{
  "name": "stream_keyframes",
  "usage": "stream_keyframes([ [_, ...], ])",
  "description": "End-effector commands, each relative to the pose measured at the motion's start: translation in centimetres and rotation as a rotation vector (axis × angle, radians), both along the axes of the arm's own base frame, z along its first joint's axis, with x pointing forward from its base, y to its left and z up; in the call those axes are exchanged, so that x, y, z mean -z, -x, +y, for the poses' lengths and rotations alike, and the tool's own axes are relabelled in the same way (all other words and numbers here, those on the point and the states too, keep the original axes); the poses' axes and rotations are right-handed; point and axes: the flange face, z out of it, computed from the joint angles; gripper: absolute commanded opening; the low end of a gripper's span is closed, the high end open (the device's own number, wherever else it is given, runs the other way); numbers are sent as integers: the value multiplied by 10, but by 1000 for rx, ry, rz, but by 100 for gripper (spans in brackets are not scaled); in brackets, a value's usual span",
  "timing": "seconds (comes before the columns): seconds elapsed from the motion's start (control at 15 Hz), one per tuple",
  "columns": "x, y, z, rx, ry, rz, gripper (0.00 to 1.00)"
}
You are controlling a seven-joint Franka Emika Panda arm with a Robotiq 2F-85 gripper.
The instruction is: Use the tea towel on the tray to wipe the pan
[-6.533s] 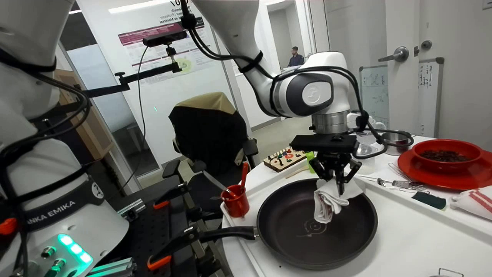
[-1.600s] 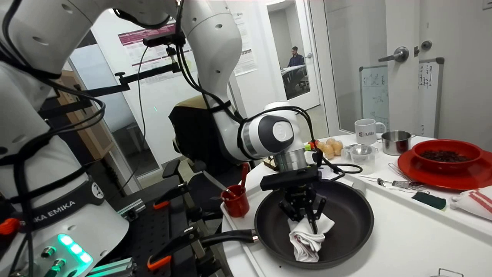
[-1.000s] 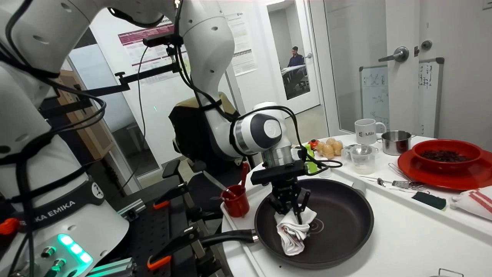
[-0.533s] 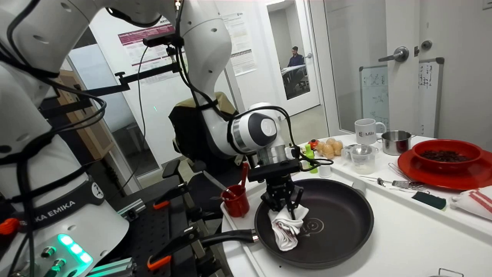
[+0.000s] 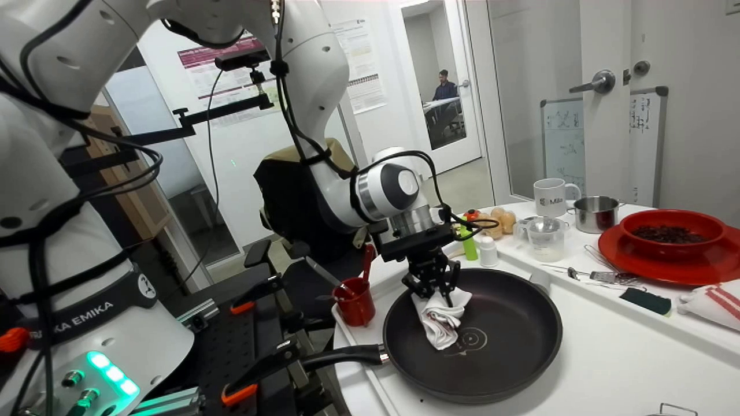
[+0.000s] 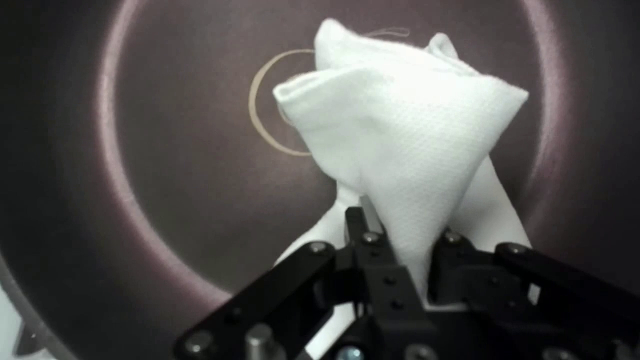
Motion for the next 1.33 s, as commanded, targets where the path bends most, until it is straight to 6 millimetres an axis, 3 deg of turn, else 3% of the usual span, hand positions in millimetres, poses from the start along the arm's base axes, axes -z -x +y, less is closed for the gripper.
stream_keyframes([
  [0.0,10,-23,8,-5,-4,-76,8],
  [0.53,17,-55,-17,-15,72,-220,8],
  [1.27,19,-65,-56,-65,206,-350,7],
])
